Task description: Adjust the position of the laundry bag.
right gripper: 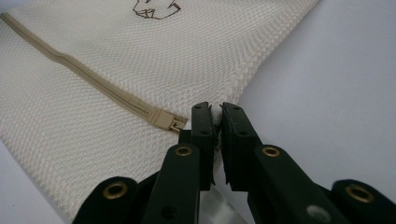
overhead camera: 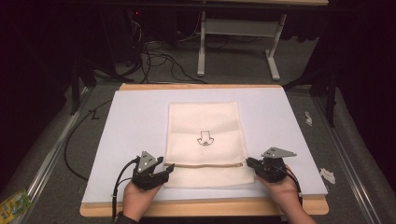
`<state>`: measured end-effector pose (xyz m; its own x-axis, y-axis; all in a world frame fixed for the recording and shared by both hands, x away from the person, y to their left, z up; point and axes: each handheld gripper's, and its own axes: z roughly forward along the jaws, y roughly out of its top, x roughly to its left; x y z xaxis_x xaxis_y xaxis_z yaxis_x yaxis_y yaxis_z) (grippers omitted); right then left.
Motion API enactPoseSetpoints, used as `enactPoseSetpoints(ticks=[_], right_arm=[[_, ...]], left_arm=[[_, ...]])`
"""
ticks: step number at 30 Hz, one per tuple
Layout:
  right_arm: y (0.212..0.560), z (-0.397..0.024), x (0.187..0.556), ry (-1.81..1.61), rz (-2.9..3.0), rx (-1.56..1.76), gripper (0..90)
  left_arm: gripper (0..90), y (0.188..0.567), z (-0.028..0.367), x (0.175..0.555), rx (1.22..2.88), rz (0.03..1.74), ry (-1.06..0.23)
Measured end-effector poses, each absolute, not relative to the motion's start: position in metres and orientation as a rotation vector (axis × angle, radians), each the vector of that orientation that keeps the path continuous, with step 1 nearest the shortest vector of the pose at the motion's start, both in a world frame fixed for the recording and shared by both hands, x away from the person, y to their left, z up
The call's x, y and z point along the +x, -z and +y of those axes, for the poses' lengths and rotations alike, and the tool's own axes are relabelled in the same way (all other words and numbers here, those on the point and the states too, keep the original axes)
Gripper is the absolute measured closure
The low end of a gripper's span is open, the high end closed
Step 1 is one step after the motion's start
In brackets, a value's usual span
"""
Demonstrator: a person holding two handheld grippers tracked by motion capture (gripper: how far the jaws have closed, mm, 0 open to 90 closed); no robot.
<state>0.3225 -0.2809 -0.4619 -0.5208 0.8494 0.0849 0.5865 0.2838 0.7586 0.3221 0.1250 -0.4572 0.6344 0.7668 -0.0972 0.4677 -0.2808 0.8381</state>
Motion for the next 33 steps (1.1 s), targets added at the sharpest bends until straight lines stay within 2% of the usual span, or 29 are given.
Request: enactPoseSetpoints(ticks=[5, 7, 13, 22, 33], right_arm=[[0.459, -0.281, 0.322, -1.113, 2.218, 1.285, 85.6], [0.456, -0.282, 0.322, -1.135, 2.208, 1.277, 85.7], [0.452, -0.283, 0.321, -1.163, 2.197, 1.261, 85.7], [0.451, -0.283, 0.320, -1.165, 2.195, 1.253, 85.6], [0.450, -0.283, 0.321, -1.173, 2.193, 1.240, 85.6]], left_arm=[[50.1, 0.456, 0.106, 0.318, 1.952, 0.915, -0.365], [49.7, 0.455, 0.086, 0.317, 1.984, 0.854, -0.362], [49.8, 0.458, 0.060, 0.321, 1.995, 0.828, -0.311], [53.5, 0.459, -0.004, 0.331, 2.008, 0.749, -0.216], [55.2, 0.462, -0.036, 0.341, 2.031, 0.727, -0.190]])
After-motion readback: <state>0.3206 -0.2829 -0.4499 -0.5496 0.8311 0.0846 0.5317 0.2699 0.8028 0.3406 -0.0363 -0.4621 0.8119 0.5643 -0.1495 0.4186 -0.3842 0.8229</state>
